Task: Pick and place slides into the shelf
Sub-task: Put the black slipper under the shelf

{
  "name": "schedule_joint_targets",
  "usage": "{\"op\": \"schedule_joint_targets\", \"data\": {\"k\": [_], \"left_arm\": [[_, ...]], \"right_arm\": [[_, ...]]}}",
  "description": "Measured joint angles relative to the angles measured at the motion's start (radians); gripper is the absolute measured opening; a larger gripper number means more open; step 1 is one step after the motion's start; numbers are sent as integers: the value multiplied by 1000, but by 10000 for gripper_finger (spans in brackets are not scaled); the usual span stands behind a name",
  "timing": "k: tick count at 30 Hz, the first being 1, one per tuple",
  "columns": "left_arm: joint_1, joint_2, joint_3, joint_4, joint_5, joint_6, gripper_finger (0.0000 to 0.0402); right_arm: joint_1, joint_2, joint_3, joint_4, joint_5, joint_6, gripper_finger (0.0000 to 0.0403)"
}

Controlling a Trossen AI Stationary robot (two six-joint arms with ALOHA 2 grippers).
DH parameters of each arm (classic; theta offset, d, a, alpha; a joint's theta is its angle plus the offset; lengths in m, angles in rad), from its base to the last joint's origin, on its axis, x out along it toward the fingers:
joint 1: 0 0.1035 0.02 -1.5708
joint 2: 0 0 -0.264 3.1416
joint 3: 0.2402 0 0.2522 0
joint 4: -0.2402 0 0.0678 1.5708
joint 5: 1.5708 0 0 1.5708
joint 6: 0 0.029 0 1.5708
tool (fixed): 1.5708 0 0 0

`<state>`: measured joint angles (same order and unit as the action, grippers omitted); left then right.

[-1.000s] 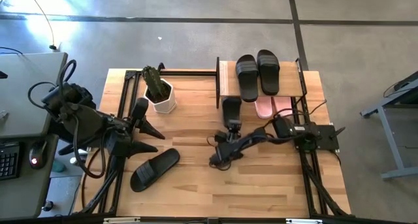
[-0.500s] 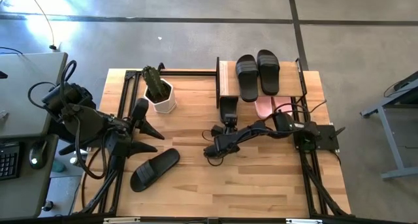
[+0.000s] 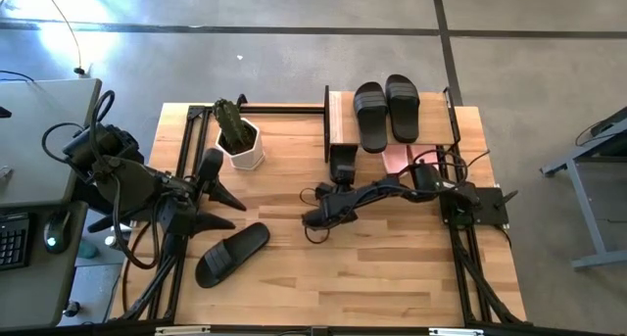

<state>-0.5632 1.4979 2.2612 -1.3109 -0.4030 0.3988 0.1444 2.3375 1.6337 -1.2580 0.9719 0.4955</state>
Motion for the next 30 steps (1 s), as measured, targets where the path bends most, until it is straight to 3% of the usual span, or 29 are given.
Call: {"op": "schedule_joint_targets", "data": {"k": [7, 14, 26, 30], "left_arm": [[0, 0, 0, 0, 30, 0, 166], [0, 0, 0, -2, 30, 15, 166], [0, 0, 0, -1, 30, 19, 166], [0, 0, 0, -1, 30, 19, 166]], "right_arm": [[-2, -7, 2, 73, -53, -75, 82], [-11, -10, 4, 93, -144, -90, 85], [-7, -48, -1, 101, -207, -81, 87], [-21, -63, 0, 127, -262, -108, 111]]}}
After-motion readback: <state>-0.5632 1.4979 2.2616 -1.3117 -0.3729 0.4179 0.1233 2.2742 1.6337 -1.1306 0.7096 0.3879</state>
